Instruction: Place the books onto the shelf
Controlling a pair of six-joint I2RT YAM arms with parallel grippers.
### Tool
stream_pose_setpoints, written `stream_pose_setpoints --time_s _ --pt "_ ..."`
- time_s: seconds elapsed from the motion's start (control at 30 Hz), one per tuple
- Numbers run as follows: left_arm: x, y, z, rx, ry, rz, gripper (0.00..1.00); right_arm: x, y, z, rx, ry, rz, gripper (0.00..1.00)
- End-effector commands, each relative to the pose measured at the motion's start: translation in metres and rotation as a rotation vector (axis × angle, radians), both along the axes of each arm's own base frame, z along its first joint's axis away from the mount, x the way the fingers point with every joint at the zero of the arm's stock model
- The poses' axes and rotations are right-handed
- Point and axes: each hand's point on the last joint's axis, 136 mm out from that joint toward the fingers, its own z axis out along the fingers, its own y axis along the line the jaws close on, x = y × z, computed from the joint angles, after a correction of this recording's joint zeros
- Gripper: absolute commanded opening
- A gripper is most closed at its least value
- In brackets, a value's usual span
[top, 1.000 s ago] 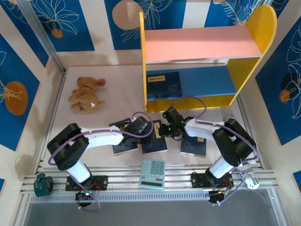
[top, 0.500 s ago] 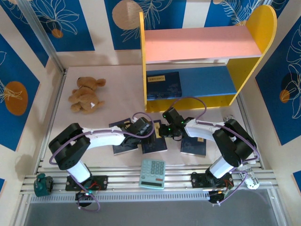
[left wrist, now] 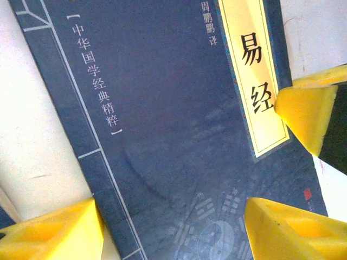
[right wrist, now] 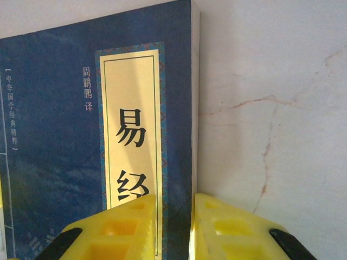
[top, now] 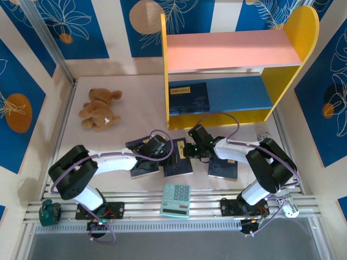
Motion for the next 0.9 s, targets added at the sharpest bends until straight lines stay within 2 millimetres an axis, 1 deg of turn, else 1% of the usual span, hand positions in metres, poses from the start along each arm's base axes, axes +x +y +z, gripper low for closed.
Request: stream_pose_setpoints --time_s 0.0,0.3,0.77,0.87 --pt "-0.006 -0.072 0.067 -0.371 -0.094 -0.187 0.66 -0.045 0.008 -0.026 0.033 0.18 0.08 0.22" --pt "-0.008 -0.077 0.083 -0.466 -0.114 -0.184 0.62 -0.047 0.009 -0.029 0.038 0.186 0.079 0.21" --pt "-0.008 -0.068 0.104 -0.484 -0.161 -0.171 0.6 -0.048 0.01 -0.035 0.043 0.197 0.081 0.2" --pt "-0.008 -0.066 0.105 -0.473 -0.169 -0.166 0.6 -0.048 0.011 -0.034 0.048 0.197 0.083 0.19"
